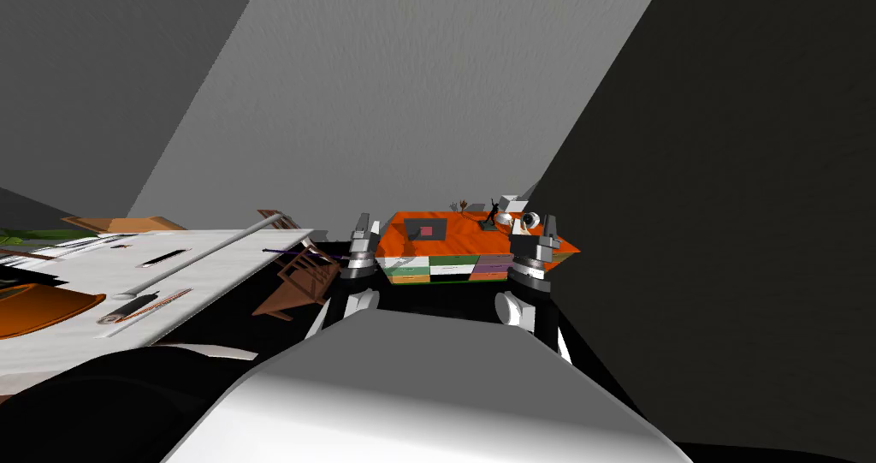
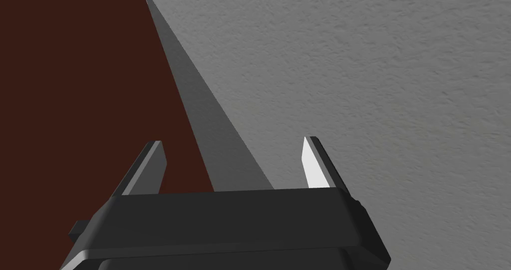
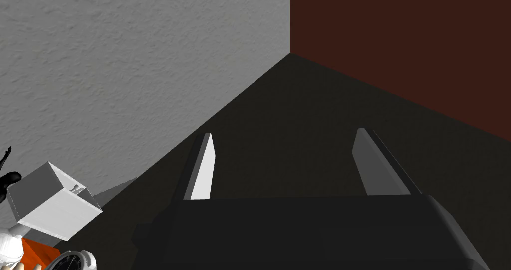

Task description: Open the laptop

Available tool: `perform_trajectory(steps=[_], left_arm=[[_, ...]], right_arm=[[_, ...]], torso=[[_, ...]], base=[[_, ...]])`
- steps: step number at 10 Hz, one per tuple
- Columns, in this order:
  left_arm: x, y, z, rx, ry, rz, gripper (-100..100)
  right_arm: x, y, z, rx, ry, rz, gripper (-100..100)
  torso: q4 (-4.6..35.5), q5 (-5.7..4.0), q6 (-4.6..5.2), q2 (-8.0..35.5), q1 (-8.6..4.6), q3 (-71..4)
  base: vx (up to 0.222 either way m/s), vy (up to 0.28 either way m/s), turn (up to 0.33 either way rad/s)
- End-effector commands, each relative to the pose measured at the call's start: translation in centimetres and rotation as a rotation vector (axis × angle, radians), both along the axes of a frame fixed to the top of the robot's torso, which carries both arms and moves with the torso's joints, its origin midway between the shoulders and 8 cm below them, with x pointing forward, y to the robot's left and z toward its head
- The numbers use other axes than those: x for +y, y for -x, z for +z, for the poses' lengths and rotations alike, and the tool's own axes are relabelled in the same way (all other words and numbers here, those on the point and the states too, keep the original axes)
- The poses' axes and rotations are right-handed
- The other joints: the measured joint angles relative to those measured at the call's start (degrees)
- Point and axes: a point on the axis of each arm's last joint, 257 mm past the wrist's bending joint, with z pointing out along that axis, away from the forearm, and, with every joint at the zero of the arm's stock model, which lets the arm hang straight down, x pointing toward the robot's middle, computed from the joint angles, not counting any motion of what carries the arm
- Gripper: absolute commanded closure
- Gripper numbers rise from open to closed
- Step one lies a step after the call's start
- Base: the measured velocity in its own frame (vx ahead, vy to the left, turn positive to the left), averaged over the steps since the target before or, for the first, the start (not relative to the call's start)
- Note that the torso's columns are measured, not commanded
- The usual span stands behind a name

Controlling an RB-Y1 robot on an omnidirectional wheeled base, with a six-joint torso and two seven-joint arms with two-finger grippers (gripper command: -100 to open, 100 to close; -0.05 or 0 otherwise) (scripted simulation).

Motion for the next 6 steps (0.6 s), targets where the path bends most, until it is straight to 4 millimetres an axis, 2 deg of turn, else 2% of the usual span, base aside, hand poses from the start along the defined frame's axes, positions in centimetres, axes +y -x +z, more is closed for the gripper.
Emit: perform_trajectory(steps=[1, 6], left_arm=[[0.0, 0.0, 0.0, 0.0, 0.0, 0.0, 0], [0.0, 0.0, 0.01, 0.0, 0.0, 0.0, 0]], right_arm=[[0.0, 0.0, 0.0, 0.0, 0.0, 0.0, 0], [0.0, 0.01, 0.01, 0.0, 0.0, 0.0, 0]], torso=[[2.3, 0.0, 0.0, 2.3, 0.0, -4.7], [22.7, 0.0, 0.0, 22.7, 0.0, -45.4]], base=[[0.0, 0.0, 0.0], [0.0, 0.0, 0.0]])
